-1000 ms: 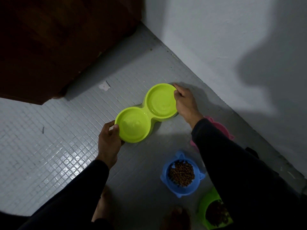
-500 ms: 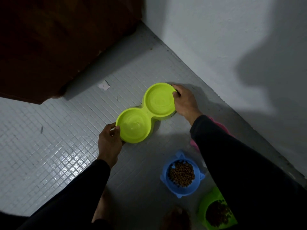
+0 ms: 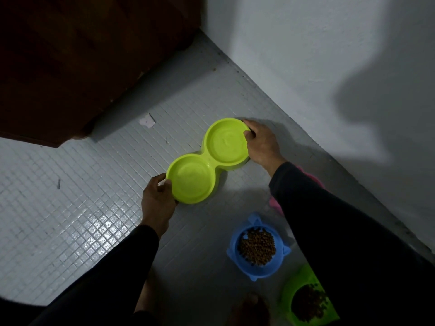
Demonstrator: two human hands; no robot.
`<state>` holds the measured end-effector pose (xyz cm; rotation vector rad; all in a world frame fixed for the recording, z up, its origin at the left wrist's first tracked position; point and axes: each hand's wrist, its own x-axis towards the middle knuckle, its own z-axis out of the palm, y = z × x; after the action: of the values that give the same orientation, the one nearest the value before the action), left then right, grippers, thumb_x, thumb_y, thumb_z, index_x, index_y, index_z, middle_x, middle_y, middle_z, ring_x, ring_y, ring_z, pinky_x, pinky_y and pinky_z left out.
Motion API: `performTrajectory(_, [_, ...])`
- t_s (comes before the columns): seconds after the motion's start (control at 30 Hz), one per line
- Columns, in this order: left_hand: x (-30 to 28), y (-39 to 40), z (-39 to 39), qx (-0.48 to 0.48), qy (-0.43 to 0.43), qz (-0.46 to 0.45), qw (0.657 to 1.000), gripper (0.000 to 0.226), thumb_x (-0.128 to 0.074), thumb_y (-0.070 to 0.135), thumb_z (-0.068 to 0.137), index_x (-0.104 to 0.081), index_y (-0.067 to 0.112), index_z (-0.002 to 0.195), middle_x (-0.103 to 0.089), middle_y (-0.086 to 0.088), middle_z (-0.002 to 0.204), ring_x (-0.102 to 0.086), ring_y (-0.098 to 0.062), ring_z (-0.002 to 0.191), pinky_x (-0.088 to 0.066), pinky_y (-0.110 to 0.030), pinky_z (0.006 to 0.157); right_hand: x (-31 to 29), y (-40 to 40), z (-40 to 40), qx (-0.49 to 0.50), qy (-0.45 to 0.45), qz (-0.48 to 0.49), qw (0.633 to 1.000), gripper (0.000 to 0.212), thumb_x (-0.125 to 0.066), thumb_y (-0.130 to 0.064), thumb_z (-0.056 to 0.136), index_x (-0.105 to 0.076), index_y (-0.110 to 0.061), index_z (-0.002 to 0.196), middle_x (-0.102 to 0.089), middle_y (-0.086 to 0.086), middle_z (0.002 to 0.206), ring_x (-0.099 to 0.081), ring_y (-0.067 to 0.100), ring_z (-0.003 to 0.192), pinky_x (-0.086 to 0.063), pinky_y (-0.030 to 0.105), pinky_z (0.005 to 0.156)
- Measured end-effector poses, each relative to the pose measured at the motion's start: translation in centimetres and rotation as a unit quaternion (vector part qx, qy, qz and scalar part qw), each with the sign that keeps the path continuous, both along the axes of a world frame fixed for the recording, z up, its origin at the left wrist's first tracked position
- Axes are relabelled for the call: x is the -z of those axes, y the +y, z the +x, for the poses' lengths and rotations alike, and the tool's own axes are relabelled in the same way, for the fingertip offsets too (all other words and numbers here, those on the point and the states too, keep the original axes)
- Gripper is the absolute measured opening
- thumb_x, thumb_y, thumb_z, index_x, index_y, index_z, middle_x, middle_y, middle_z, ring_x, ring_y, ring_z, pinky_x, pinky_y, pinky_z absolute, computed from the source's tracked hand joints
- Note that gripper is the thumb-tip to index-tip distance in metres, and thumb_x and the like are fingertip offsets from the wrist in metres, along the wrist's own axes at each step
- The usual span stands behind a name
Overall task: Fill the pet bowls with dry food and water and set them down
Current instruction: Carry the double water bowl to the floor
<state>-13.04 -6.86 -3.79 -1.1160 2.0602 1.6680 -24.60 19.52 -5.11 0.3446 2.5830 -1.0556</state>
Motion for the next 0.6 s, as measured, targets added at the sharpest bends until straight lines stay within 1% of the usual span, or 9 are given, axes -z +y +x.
performTrajectory(0.1, [0.1, -0.2, -0.3, 0.021, -0.010, -0.019, 1.000, 0.016, -0.059, 0.033, 0.090, -0.070, 0.043, 0.094, -0.072, -0.001, 0.096, -0.070, -0.032, 0.093, -0.059, -0.060, 0.080, -0.1, 0.0, 0.1, -0.004, -0.007, 0.001, 1.000, 0.043, -0.051, -0.018, 0.104, -0.052, -0.017, 0.148, -0.056, 0.014, 0.145, -0.049, 0.030, 0.135, -0.036, 0.036, 0.113])
performTrajectory(0.17, [0.3, -0.3, -0.5, 0.040, -0.019, -0.043, 0.998, 0.019, -0.054, 0.037, 0.083, -0.069, 0.042, 0.093, -0.072, -0.003, 0.094, -0.068, -0.030, 0.088, -0.057, -0.052, 0.072, -0.6, -0.1, 0.3, 0.000, -0.013, -0.003, 1.000, 0.045, -0.050, -0.020, 0.105, -0.049, -0.012, 0.149, -0.052, 0.013, 0.149, -0.046, 0.029, 0.138, -0.034, 0.035, 0.115])
performTrajectory(0.23, [0.0, -0.1, -0.7, 0.057, -0.023, -0.061, 0.996, 0.013, -0.057, 0.030, 0.089, -0.067, 0.032, 0.096, -0.070, -0.007, 0.094, -0.065, -0.030, 0.085, -0.050, -0.040, 0.067, -1.2, 0.0, 0.7, 0.001, -0.022, -0.003, 1.000, 0.047, -0.051, -0.022, 0.105, -0.045, -0.010, 0.150, -0.048, 0.011, 0.153, -0.043, 0.027, 0.141, -0.031, 0.033, 0.114])
performTrajectory(0.3, [-0.4, -0.1, -0.9, 0.082, -0.023, -0.090, 0.992, 0.008, -0.059, 0.022, 0.097, -0.064, 0.025, 0.103, -0.067, -0.005, 0.098, -0.064, -0.030, 0.093, -0.051, -0.038, 0.074, -1.6, 0.2, 1.2, -0.002, -0.029, 0.006, 1.000, 0.047, -0.052, -0.024, 0.105, -0.047, -0.010, 0.149, -0.051, 0.012, 0.150, -0.047, 0.029, 0.138, -0.035, 0.033, 0.110])
performTrajectory(0.4, [-1.0, -0.3, -1.3, 0.109, -0.030, -0.118, 0.987, 0.020, -0.061, 0.025, 0.100, -0.065, 0.016, 0.117, -0.067, -0.005, 0.105, -0.065, -0.030, 0.101, -0.056, -0.047, 0.090, -2.0, 0.7, 1.9, -0.015, -0.048, 0.024, 0.998, 0.040, -0.052, -0.028, 0.104, -0.056, -0.008, 0.138, -0.061, 0.016, 0.136, -0.056, 0.034, 0.124, -0.042, 0.034, 0.094])
performTrajectory(0.47, [-1.3, -0.5, -1.8, 0.134, -0.038, -0.132, 0.981, 0.030, -0.063, 0.029, 0.098, -0.065, 0.013, 0.123, -0.070, -0.009, 0.112, -0.066, -0.031, 0.104, -0.055, -0.049, 0.093, -2.3, 1.1, 2.3, -0.015, -0.065, 0.032, 0.997, 0.039, -0.053, -0.031, 0.103, -0.059, -0.004, 0.130, -0.064, 0.020, 0.128, -0.059, 0.037, 0.116, -0.039, 0.033, 0.083])
performTrajectory(0.5, [-1.6, -0.6, -2.0, 0.151, -0.040, -0.142, 0.978, 0.032, -0.064, 0.030, 0.098, -0.065, 0.013, 0.125, -0.070, -0.012, 0.115, -0.066, -0.032, 0.105, -0.054, -0.047, 0.093, -2.6, 1.2, 2.5, -0.016, -0.072, 0.037, 0.997, 0.040, -0.053, -0.032, 0.102, -0.059, -0.002, 0.128, -0.064, 0.021, 0.126, -0.059, 0.037, 0.115, -0.039, 0.034, 0.082])
performTrajectory(0.53, [-1.9, -0.6, -2.2, 0.171, -0.041, -0.154, 0.972, 0.034, -0.065, 0.031, 0.097, -0.064, 0.013, 0.126, -0.070, -0.014, 0.117, -0.065, -0.033, 0.106, -0.054, -0.043, 0.092, -3.0, 1.4, 2.8, -0.021, -0.079, 0.044, 0.996, 0.042, -0.054, -0.033, 0.102, -0.058, -0.002, 0.130, -0.063, 0.021, 0.128, -0.059, 0.038, 0.117, -0.042, 0.036, 0.086])
performTrajectory(0.6, [-2.7, -0.5, -2.5, 0.226, -0.034, -0.182, 0.956, 0.039, -0.065, 0.034, 0.097, -0.063, 0.011, 0.129, -0.068, -0.018, 0.119, -0.064, -0.036, 0.108, -0.049, -0.037, 0.089, -4.1, 1.6, 3.3, -0.041, -0.093, 0.069, 0.992, 0.050, -0.054, -0.033, 0.103, -0.051, -0.004, 0.143, -0.057, 0.020, 0.141, -0.053, 0.037, 0.129, -0.042, 0.038, 0.102])
